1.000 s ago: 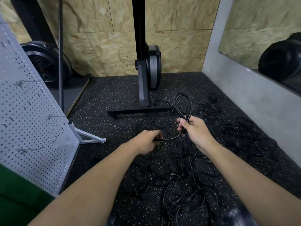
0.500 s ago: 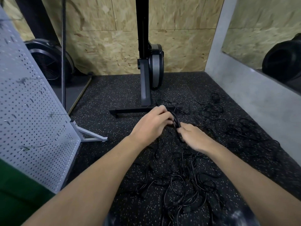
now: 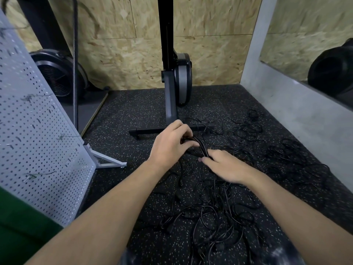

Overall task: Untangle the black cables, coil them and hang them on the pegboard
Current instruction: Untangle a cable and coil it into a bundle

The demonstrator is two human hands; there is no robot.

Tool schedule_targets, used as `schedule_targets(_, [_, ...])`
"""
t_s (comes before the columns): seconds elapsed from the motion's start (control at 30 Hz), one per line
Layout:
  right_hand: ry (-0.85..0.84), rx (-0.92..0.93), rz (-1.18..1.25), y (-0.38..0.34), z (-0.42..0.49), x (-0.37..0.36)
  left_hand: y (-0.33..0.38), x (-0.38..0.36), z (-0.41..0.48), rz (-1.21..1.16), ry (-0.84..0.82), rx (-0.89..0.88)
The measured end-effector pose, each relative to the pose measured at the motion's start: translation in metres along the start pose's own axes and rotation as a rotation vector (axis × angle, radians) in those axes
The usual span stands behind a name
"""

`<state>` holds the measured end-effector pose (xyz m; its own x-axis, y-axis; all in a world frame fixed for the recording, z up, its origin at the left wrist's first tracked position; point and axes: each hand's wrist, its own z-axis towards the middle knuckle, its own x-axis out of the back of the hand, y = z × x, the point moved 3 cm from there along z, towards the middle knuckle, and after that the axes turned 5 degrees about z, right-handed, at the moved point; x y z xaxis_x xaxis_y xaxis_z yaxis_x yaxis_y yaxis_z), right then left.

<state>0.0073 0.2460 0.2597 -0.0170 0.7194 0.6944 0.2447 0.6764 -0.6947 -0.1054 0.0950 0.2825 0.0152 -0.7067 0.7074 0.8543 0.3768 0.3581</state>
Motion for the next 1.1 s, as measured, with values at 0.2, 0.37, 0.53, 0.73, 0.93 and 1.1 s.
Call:
schedule_targets(0.2, [0.067,-0.063,0.156,0.011,0.004,0.009,-0.019,-0.001,-0.003,-0.241,-0.196,0.409])
schedule_targets(0.37, [0.093,-0.095,0.327,0.015,0.009,0.008,-0.029,-0.006,-0.016,-0.248,-0.395,0.464])
schedule_targets(0.53, [0.174,-0.049,0.401,0.011,0.01,0.006,-0.029,-0.004,-0.006,-0.363,-0.21,0.575])
schedule_targets(0.73, [0.2,-0.042,0.396,0.012,0.01,0.003,-0.016,-0.012,-0.004,-0.757,-0.121,0.792])
schedule_targets(0.93, [0.136,-0.035,0.475,0.003,0.006,0.001,-0.007,-0.012,-0.001,-0.89,-0.017,0.872])
schedule_targets(1.1, [0.091,-0.07,0.535,0.001,0.004,0.0,-0.012,-0.014,-0.001,-0.859,0.064,0.881])
